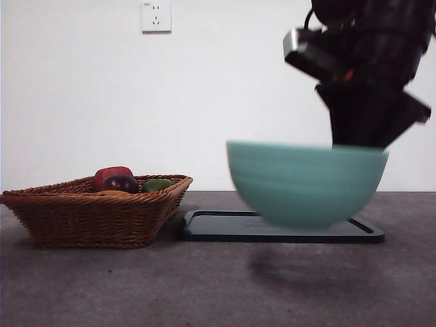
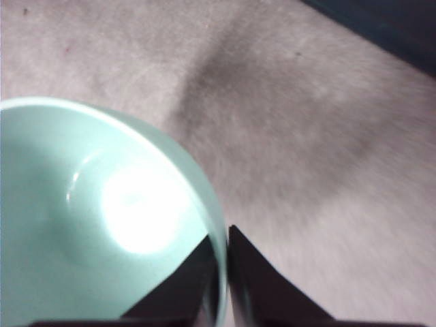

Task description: Pick up the wifruite, put it on the bowl, pick up the plate, put it on desk

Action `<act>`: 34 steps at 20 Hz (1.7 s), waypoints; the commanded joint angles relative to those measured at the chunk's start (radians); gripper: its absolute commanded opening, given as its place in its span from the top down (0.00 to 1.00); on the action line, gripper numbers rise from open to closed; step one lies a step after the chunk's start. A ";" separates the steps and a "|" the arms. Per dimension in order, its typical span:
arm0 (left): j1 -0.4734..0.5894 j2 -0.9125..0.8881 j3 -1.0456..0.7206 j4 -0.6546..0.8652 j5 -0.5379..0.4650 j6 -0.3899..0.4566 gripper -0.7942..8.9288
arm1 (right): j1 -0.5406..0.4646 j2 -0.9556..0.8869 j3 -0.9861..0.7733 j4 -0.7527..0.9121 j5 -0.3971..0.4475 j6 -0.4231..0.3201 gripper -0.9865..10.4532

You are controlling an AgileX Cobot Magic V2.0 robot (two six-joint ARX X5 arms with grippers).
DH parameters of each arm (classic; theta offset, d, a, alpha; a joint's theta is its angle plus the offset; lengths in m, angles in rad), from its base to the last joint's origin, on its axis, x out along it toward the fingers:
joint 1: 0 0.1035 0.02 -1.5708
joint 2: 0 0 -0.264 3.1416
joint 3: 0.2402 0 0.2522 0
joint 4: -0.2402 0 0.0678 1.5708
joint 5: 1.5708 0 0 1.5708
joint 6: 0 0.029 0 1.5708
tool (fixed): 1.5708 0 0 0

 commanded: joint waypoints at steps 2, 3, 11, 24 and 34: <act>-0.006 0.003 0.013 0.011 0.006 0.013 0.47 | 0.016 0.012 -0.070 0.118 -0.006 0.063 0.90; -0.006 0.003 0.013 0.011 0.006 0.013 0.47 | 0.016 0.013 -0.093 0.156 -0.006 0.082 0.90; -0.006 0.003 0.013 0.012 0.006 0.013 0.47 | 0.018 0.021 -0.129 0.215 0.031 0.144 0.90; -0.006 0.003 0.013 0.011 0.006 0.013 0.47 | 0.093 0.104 -0.128 0.210 0.084 0.158 0.90; -0.006 0.003 0.013 0.011 0.006 0.013 0.47 | 0.092 0.095 -0.029 0.105 0.101 0.132 0.47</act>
